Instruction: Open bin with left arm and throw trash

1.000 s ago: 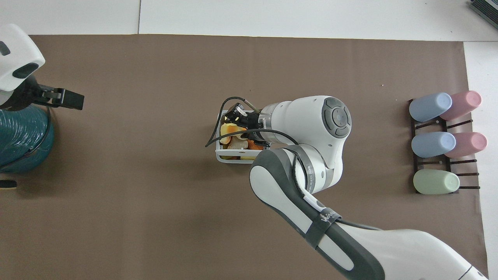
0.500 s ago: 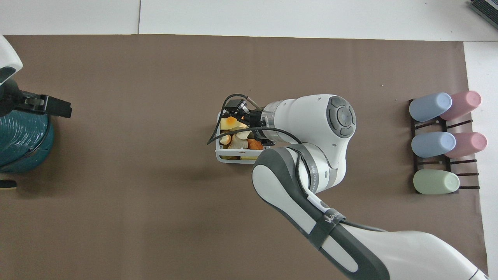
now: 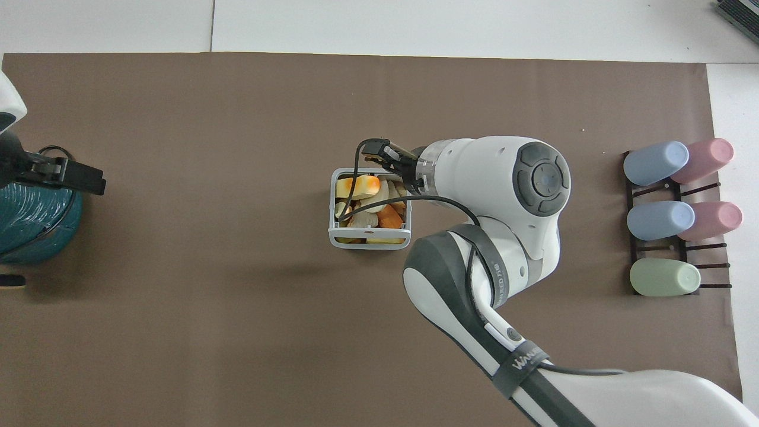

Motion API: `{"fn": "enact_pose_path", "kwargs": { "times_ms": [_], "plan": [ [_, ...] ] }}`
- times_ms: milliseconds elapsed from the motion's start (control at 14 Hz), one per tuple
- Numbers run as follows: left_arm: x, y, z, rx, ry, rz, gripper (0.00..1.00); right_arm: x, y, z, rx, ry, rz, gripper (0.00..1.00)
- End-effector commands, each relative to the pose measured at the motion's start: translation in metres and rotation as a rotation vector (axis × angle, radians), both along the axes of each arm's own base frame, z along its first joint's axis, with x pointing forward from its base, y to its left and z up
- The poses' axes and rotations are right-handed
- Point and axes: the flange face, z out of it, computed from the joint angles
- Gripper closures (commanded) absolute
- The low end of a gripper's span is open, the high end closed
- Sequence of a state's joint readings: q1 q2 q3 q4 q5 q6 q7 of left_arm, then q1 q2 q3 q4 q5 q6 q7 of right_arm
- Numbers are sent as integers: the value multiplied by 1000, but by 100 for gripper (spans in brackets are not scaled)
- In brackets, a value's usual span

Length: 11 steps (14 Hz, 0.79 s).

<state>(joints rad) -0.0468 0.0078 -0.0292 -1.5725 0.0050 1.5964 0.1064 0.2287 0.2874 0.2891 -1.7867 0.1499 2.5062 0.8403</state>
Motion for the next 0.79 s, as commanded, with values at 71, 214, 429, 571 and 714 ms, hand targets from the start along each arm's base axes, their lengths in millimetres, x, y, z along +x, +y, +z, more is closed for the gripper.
{"fn": "enact_pose_path", "kwargs": {
  "times_ms": [71, 214, 429, 571, 714],
  "plan": [
    [-11, -2, 2, -19, 10, -9, 0, 3, 6, 2, -33, -89, 56, 77],
    [-11, -1, 4, -19, 8, -9, 0, 19, -20, 1, -85, -116, 114, 84],
    [-12, 3, 9, -20, 2, 1, 0, 49, -79, 6, -304, -166, 312, 84],
    [-14, 6, 13, -21, -5, 4, 0, 61, -108, 12, -383, -158, 358, 76],
    [-15, 11, 15, -21, -10, 13, 0, 67, -141, 15, -418, -136, 383, 55]
  ]
}}
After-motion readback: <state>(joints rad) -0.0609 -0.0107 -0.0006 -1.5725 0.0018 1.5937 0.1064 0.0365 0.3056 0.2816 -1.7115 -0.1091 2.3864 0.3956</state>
